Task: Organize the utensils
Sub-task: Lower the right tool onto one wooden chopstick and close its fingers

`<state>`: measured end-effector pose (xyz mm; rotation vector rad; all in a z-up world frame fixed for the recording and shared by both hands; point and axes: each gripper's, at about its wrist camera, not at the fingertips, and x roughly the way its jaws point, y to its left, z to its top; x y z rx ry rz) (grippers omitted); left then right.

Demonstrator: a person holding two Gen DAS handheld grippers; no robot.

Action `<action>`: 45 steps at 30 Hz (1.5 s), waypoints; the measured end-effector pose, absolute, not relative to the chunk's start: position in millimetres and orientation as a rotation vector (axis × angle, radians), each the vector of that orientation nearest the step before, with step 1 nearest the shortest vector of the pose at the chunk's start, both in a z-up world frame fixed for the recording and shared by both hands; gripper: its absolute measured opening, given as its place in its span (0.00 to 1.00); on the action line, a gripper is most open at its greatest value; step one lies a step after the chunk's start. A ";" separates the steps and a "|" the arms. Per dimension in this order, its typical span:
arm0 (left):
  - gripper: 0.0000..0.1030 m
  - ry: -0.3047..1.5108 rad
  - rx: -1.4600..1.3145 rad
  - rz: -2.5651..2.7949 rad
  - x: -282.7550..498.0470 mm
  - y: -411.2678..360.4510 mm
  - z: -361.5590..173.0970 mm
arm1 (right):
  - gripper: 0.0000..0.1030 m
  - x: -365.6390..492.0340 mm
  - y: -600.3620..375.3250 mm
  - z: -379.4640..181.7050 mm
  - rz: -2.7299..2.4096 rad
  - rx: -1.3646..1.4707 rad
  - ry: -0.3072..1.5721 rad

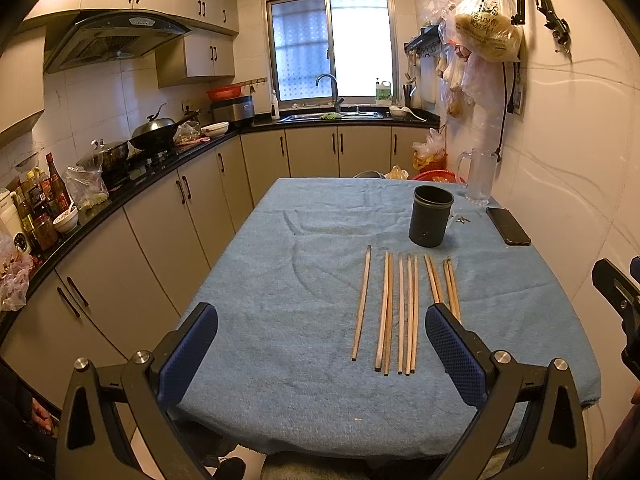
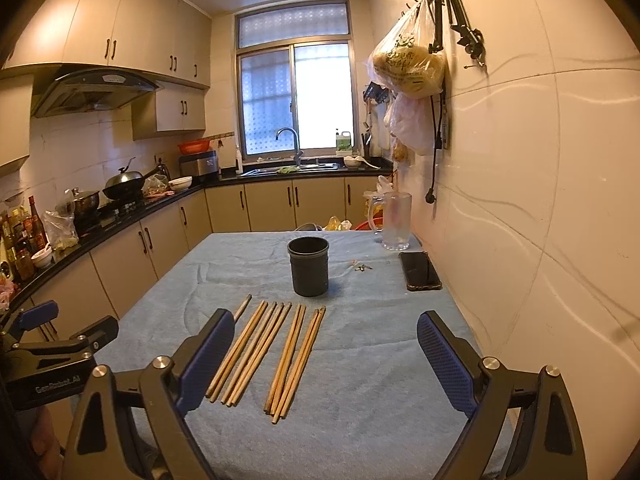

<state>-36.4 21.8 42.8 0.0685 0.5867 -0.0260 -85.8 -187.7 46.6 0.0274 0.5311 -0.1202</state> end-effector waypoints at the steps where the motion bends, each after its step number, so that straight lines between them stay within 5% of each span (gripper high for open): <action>1: 1.00 0.590 0.067 -0.027 -34.8 22.4 42.1 | 0.91 -85.1 -186.9 45.7 -0.121 0.026 0.532; 14: 1.00 0.640 0.038 -0.065 -1.2 27.4 31.8 | 0.78 -53.1 -192.2 24.8 -0.098 0.054 0.612; 25: 0.94 0.769 0.023 -0.141 63.9 17.5 3.7 | 0.50 1.2 -208.4 -13.9 -0.060 0.123 0.744; 31: 0.81 0.872 0.011 -0.177 116.5 13.0 -19.0 | 0.49 37.0 -218.6 -37.8 -0.050 0.163 0.814; 45: 0.77 1.009 0.058 -0.245 199.3 -10.2 -60.0 | 0.50 124.8 -225.5 -94.8 -0.042 0.171 0.985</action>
